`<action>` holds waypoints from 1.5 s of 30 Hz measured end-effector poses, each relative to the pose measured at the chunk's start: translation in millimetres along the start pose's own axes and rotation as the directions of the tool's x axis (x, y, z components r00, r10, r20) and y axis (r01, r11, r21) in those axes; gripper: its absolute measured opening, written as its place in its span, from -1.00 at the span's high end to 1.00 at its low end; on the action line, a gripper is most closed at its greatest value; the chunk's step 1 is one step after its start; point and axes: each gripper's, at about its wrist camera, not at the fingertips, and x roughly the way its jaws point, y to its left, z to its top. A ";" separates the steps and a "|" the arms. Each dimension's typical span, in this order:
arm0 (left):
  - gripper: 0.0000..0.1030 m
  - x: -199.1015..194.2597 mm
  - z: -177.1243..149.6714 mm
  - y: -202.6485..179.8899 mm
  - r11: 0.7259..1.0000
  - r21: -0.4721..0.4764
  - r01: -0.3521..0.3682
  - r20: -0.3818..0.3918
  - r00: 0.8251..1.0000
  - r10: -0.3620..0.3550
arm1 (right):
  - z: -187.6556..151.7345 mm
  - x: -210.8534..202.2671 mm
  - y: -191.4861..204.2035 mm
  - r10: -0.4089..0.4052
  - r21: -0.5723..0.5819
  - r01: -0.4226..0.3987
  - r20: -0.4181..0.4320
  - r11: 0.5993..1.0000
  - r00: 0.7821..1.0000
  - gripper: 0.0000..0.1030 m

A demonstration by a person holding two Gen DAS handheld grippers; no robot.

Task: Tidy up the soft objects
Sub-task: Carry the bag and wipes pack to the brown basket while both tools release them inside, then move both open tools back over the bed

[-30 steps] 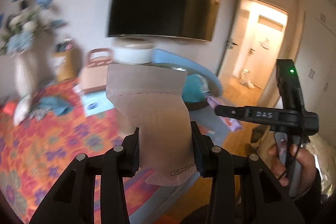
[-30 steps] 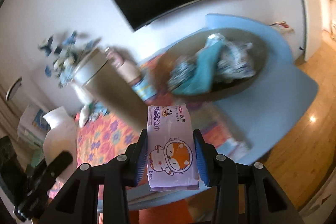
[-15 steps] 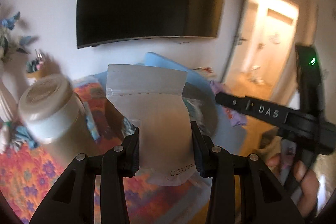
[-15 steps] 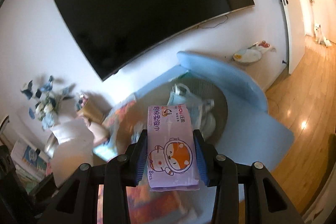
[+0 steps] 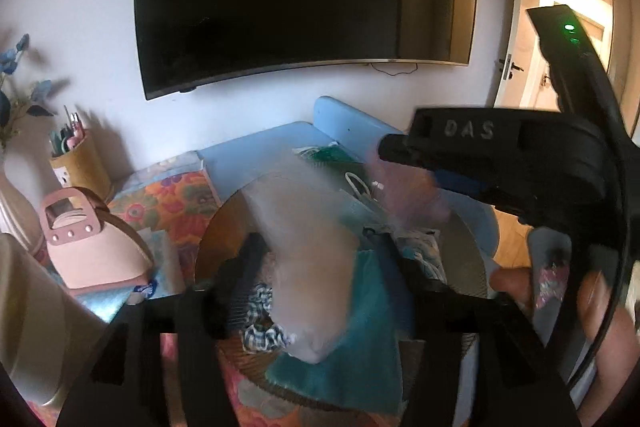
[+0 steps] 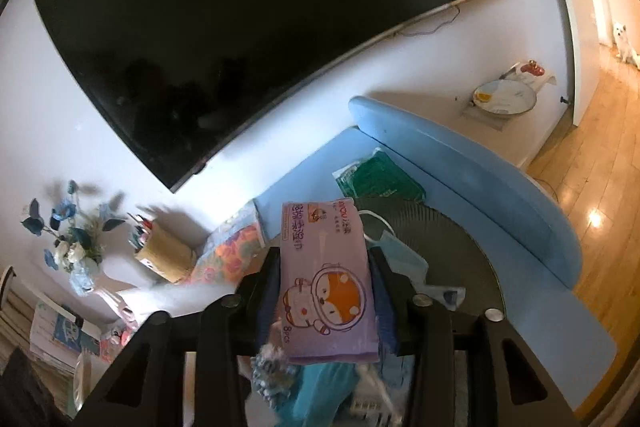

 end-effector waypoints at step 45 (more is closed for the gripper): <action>-0.57 -291.3 -122.6 377.1 0.819 -0.363 -0.445 0.042 0.870 0.491 | -286.9 -32.5 272.8 0.224 -0.655 -0.410 -0.352 0.635 0.909 -0.19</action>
